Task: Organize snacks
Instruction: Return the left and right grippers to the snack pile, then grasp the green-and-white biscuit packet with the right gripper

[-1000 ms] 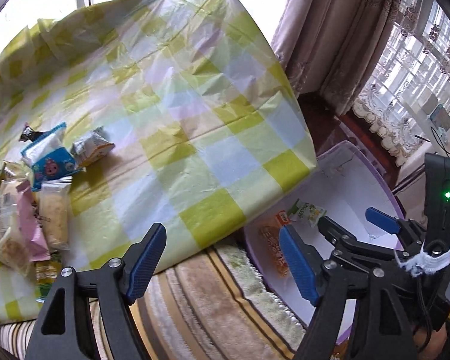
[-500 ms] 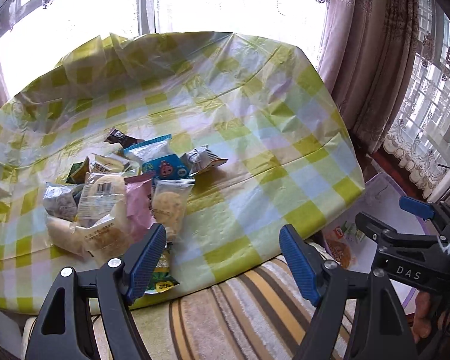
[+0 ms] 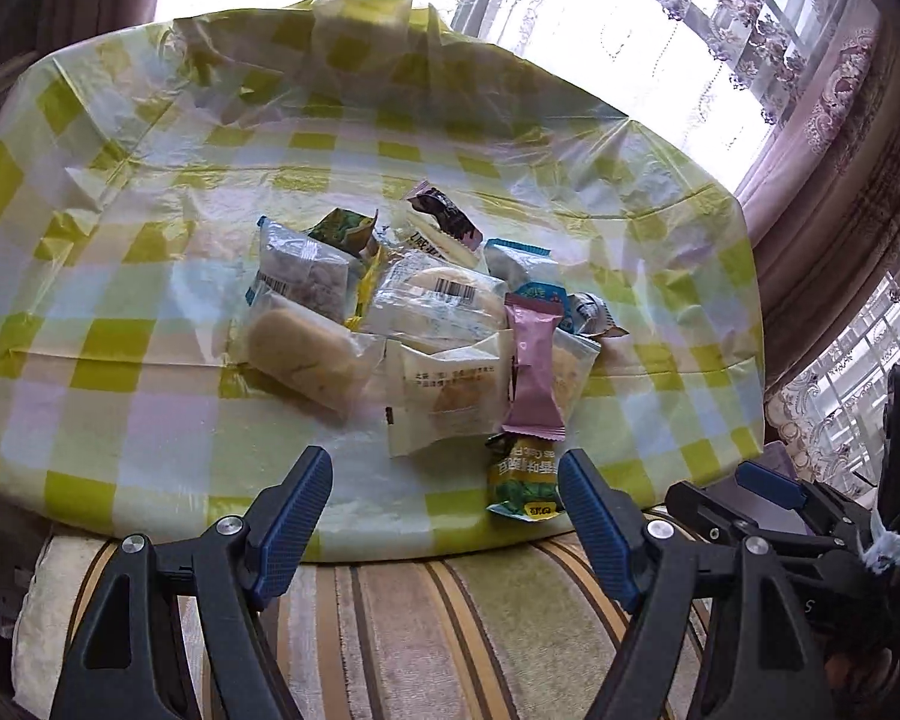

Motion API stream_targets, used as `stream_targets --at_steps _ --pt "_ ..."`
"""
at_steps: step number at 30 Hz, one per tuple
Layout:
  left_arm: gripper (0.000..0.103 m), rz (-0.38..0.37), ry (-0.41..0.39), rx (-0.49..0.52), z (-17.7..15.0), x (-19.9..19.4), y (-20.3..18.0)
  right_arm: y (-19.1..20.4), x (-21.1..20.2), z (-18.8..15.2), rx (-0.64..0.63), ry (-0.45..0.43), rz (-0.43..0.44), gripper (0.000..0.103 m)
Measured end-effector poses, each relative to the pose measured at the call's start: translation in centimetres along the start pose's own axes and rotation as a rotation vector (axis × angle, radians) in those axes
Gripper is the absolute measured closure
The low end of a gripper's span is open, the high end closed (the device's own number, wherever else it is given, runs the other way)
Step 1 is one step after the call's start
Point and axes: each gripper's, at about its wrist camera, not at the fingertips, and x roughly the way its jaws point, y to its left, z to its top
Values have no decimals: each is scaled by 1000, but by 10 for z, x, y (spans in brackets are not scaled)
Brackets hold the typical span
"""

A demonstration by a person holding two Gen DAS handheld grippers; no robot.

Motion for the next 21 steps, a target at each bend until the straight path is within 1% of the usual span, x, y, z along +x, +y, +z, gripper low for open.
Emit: stream_targets --at_steps 4,9,12,16,21 --pt "25 -52 37 -27 6 13 15 28 18 7 -54 36 18 11" --pt "27 -114 112 -48 19 43 25 50 40 14 -97 76 14 11" --pt "27 -126 137 -53 24 57 28 56 51 16 -103 102 17 13" --pt "27 -143 166 -63 28 73 32 65 58 17 -120 117 25 13" --pt "27 -156 169 -54 35 81 32 73 67 21 -127 124 38 15"
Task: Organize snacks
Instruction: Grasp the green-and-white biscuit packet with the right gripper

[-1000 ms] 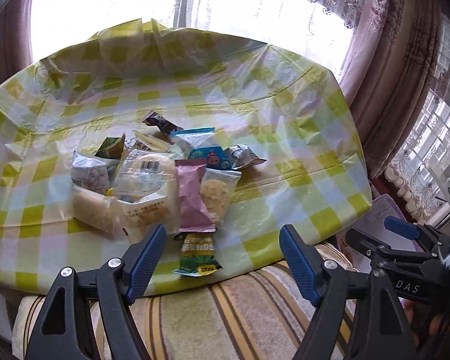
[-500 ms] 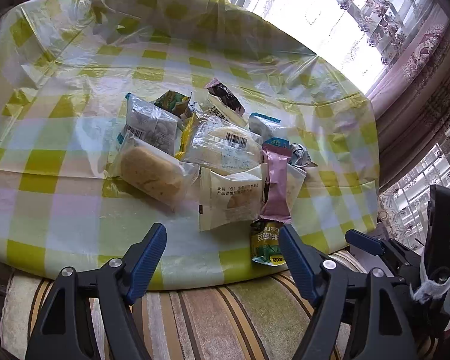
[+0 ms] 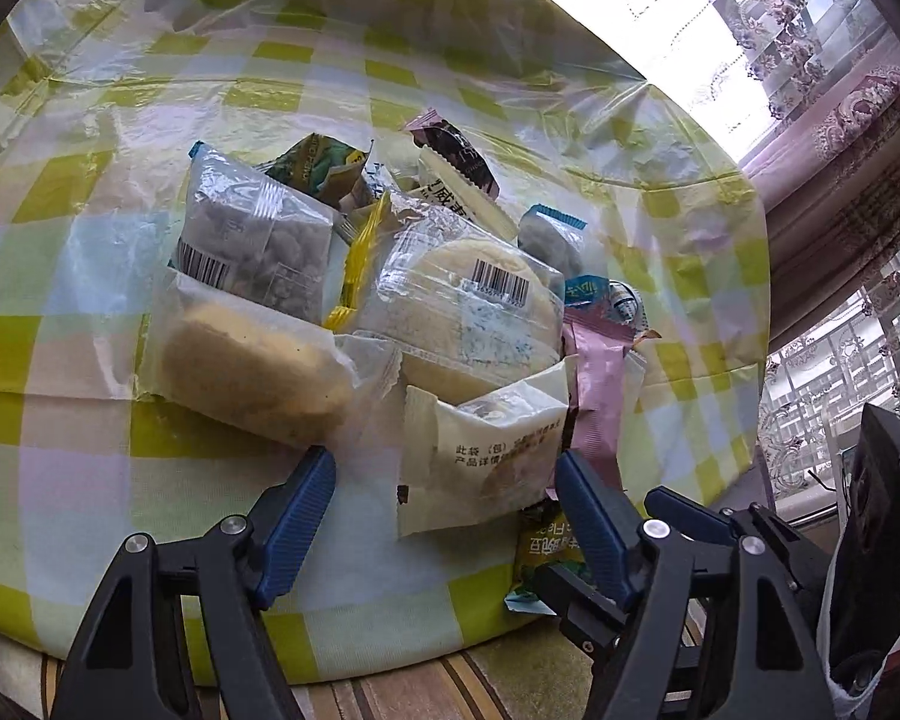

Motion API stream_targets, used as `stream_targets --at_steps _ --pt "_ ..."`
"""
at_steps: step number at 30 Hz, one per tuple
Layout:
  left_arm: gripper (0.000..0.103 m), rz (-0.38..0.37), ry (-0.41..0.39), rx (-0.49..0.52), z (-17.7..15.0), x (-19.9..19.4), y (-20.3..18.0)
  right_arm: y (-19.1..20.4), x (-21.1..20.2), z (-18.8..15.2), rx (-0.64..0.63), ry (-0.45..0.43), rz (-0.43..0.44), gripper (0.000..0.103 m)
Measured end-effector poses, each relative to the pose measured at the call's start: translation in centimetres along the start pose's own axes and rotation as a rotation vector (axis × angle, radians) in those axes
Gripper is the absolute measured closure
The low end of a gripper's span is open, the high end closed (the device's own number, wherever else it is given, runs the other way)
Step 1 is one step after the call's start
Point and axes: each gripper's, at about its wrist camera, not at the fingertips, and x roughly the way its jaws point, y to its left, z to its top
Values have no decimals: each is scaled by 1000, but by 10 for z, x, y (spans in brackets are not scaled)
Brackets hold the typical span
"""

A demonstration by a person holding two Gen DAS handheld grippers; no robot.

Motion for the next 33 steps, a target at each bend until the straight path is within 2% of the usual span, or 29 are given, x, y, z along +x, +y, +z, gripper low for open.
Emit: stream_targets --at_steps 2,3,9,13,24,28,31,32,33 --pt "30 -7 2 0 1 2 1 2 2 2 -4 1 5 15" --pt "37 -15 10 -5 1 4 2 3 4 3 -5 1 5 15" --pt "51 -77 8 -16 2 6 5 7 10 9 1 11 15 17" --pt "60 -86 -15 -23 1 3 6 9 13 12 0 11 22 18" --pt "75 -101 -66 -16 -2 -7 5 15 13 14 2 -2 50 19" --pt "81 -113 -74 -14 -3 -10 4 17 15 13 4 10 53 28" --pt "83 -121 -74 -9 -6 -12 2 13 16 12 22 8 52 41" --pt "83 -125 -76 -9 -6 -14 2 12 15 12 28 5 51 49" --pt "84 -129 -78 -9 -8 -15 2 11 15 11 32 4 61 49"
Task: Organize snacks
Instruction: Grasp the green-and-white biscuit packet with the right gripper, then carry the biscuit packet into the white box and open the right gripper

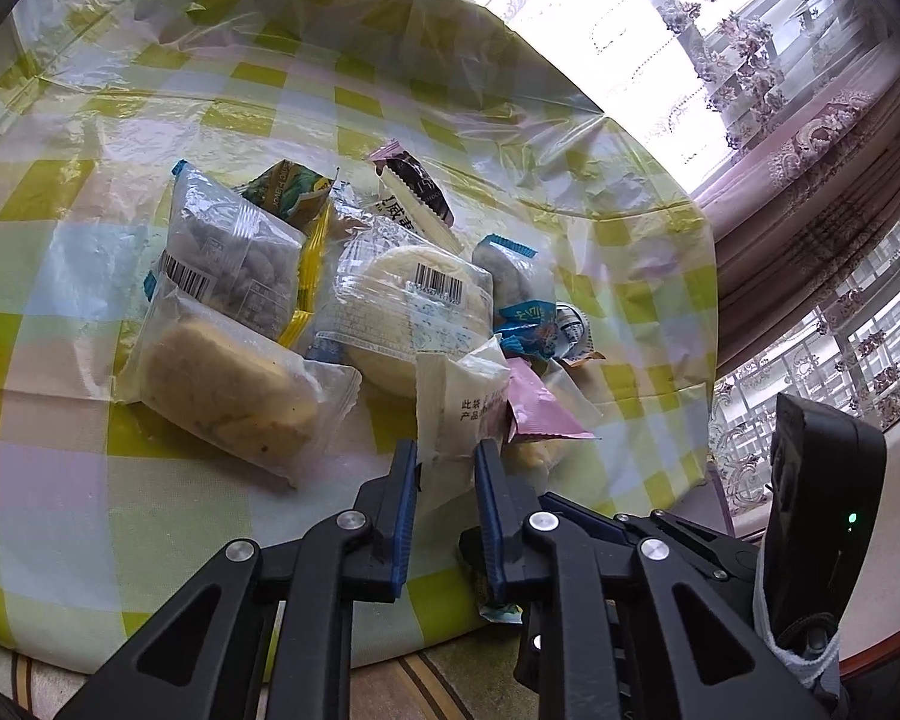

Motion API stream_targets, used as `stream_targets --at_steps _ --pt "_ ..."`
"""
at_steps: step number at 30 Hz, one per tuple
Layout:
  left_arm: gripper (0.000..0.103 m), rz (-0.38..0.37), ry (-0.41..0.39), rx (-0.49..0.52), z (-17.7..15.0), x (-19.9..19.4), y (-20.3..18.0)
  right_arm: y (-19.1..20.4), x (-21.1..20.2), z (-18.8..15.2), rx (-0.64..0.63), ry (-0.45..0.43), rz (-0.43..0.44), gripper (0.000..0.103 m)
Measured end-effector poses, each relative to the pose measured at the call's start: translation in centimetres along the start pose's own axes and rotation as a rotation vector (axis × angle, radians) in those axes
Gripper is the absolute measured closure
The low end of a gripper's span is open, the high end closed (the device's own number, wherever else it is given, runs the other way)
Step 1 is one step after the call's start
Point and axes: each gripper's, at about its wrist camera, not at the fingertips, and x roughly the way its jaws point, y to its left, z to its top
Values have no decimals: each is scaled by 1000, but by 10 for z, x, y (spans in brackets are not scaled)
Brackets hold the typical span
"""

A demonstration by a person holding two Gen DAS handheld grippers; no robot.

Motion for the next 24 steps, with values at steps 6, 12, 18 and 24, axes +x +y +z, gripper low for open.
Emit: stream_targets --at_steps 6,12,18,24 --pt "86 -12 -7 -5 -7 -8 -3 -6 -5 -5 27 -11 36 55" --pt "101 -4 -2 -17 -15 -14 -5 -19 -18 -13 66 -31 51 58" --pt "101 -2 -3 -17 -22 -19 -8 -24 -31 -17 82 -57 28 58" --pt "101 -8 -15 -5 -30 -29 -16 -34 -41 -20 105 -74 22 58"
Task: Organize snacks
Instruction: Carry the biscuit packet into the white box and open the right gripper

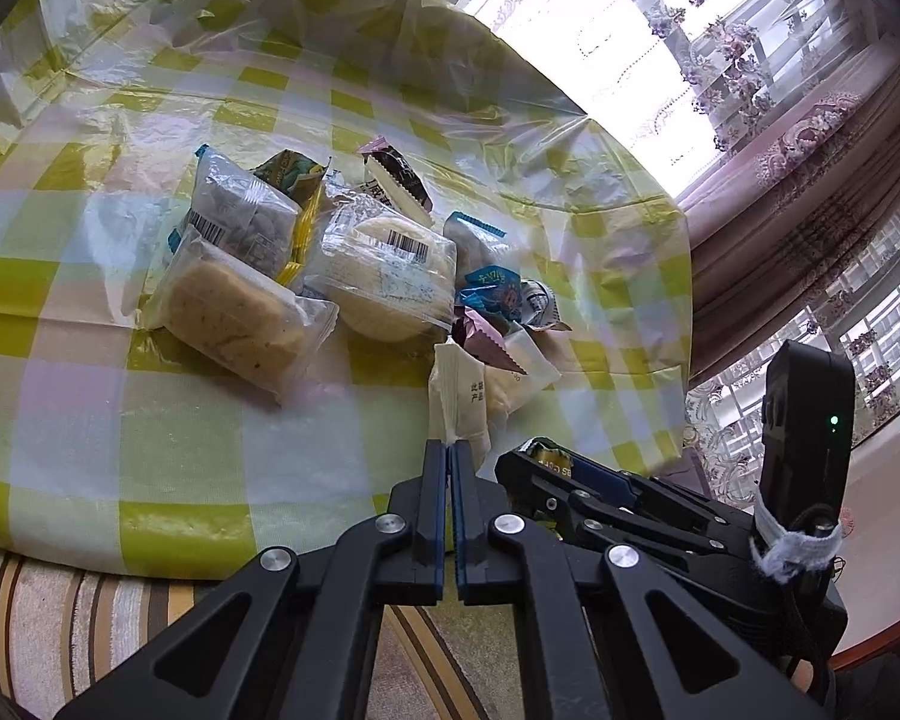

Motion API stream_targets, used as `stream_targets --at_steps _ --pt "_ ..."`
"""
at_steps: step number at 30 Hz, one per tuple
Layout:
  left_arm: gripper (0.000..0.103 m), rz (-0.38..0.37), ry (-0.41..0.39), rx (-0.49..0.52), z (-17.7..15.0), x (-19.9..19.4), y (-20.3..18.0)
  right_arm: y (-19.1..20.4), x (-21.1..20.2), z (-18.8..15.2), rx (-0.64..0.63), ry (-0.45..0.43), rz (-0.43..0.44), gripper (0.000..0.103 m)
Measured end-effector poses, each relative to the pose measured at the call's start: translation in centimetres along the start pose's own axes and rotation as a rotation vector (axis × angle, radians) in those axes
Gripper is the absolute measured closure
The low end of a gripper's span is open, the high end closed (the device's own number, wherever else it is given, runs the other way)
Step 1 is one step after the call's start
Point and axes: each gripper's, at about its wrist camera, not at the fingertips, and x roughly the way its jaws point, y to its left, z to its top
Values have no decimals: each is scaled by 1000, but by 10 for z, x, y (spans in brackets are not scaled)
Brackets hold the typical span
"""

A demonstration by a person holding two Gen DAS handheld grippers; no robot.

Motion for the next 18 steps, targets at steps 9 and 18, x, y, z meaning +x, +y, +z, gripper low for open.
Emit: stream_targets --at_steps 9,18 --pt "102 7 -13 42 -11 -12 -17 -16 -19 -5 35 -27 0 58" --pt "102 -11 -7 96 -18 -15 -41 -34 -37 -8 63 -50 -10 59"
